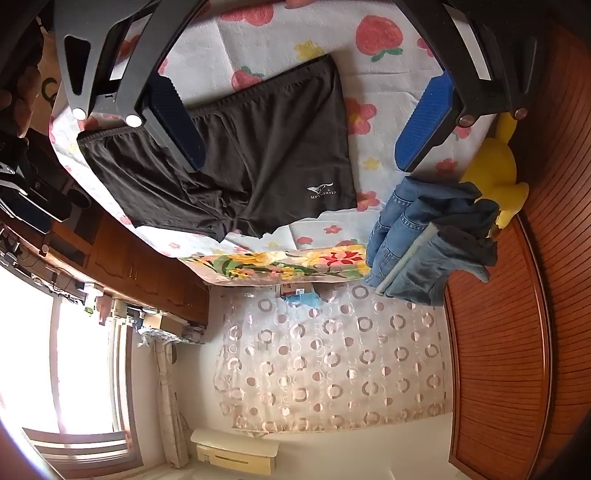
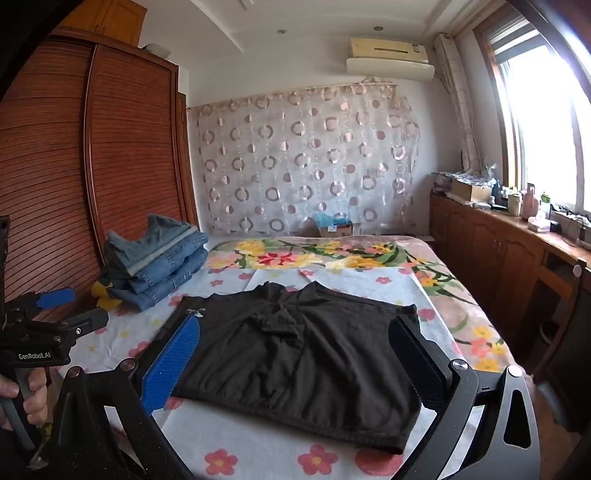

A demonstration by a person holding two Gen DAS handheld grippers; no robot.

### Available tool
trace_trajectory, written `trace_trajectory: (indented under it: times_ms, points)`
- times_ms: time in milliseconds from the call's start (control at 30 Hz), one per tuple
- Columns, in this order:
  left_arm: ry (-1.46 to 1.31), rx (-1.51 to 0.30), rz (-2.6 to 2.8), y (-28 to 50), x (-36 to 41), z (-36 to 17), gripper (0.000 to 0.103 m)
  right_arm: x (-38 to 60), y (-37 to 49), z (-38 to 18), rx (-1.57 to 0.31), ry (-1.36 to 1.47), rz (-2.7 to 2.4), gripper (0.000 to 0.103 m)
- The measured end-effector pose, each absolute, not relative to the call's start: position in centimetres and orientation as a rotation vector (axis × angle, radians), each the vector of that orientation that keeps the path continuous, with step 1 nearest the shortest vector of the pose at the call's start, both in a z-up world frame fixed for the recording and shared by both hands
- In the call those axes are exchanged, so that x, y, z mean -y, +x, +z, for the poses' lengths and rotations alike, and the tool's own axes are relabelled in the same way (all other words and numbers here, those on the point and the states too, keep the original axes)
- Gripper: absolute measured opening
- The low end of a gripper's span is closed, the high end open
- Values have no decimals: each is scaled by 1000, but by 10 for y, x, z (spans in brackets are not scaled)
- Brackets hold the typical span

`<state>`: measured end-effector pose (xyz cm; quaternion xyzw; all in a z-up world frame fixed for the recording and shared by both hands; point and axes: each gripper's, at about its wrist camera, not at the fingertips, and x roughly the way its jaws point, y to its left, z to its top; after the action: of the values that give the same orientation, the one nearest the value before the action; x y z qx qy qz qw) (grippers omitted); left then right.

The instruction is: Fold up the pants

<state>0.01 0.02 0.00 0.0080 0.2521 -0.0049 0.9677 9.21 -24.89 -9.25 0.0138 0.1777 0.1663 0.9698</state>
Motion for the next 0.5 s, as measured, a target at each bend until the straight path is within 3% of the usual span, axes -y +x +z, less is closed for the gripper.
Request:
trace_trajectory:
  times_ms: [500]
  points:
    - [23, -508, -3, 0, -1, 0, 103, 250, 92, -91, -353, 41, 336, 102]
